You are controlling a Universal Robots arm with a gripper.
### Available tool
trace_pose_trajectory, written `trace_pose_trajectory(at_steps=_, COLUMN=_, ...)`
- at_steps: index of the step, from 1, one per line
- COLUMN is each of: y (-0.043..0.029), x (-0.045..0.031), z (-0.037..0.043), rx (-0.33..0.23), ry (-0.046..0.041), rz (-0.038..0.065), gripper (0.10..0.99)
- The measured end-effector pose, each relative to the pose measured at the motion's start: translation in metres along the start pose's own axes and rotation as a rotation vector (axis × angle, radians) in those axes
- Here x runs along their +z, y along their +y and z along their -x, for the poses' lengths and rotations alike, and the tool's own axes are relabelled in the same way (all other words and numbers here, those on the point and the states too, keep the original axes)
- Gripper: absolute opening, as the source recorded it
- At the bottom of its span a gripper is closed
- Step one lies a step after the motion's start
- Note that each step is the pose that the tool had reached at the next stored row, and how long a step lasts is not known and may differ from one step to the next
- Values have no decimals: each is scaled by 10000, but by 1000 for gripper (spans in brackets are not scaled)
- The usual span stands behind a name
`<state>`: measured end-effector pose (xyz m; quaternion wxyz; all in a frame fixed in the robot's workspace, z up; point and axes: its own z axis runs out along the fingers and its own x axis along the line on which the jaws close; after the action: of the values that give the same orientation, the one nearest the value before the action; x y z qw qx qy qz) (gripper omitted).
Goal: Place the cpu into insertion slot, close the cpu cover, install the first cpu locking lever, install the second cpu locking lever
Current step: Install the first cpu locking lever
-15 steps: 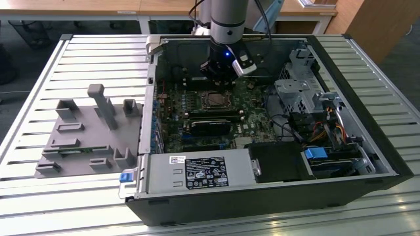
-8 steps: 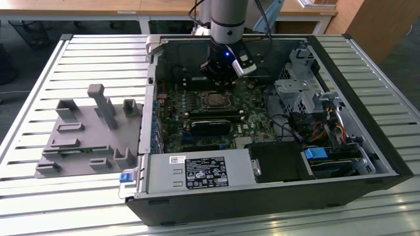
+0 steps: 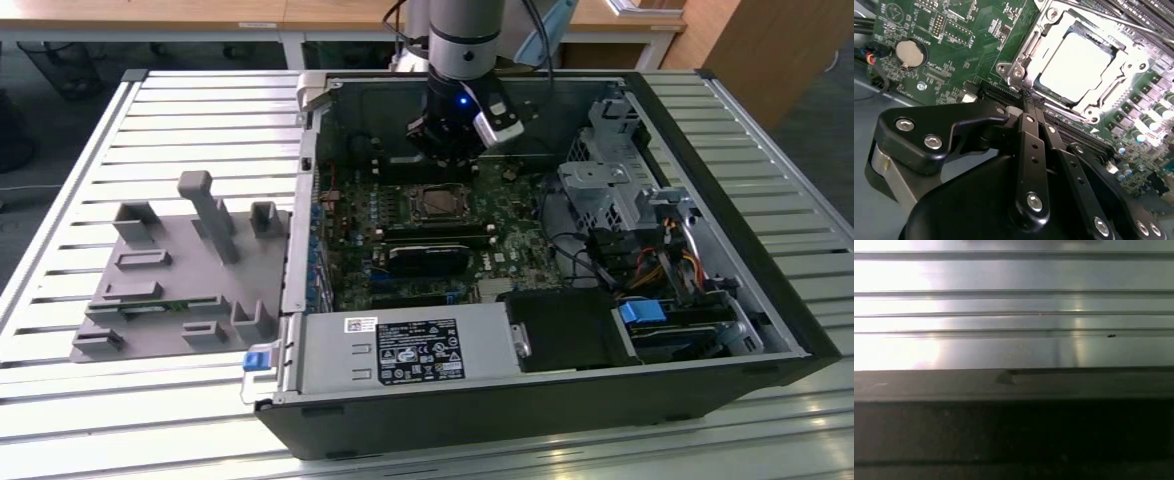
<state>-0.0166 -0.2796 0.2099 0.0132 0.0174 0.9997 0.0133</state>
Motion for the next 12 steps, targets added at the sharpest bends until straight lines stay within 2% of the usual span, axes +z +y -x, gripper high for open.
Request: trace_pose_trajectory(at_steps=12, y=-30, x=-6, z=3, rx=1, ry=0, rz=0, gripper=106)
